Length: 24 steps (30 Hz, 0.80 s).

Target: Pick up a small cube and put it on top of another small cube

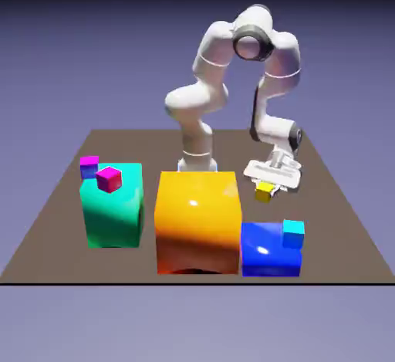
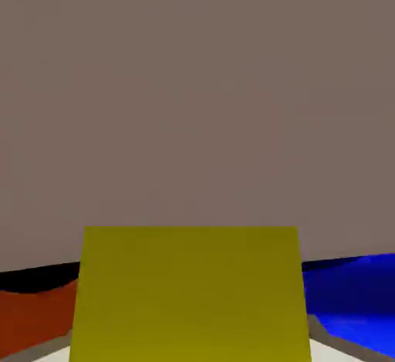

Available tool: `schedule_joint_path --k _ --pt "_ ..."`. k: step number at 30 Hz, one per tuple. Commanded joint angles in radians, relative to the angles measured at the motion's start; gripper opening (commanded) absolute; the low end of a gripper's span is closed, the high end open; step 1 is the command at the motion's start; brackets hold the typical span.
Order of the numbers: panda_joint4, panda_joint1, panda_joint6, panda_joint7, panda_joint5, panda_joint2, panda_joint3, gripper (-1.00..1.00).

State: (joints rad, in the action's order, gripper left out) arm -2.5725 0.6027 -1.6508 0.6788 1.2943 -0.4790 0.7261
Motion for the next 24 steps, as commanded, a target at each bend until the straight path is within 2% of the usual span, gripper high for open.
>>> schedule_joint_path --k 1,14,19,20,24 --pt "0.036 -0.036 0.018 -0.031 0.008 -0.008 0.014 -1.00" --pt "0.508 -0.503 0.254 -0.441 0.081 -0.113 0.194 -1.00" --pt "0.484 -0.554 0.188 -0.415 0.175 -0.164 0.130 -1.00" --pt "0.484 -0.554 0.188 -0.415 0.175 -0.164 0.130 1.00" --pt "0.515 -0.510 0.258 -0.448 0.082 -0.114 0.197 1.00"
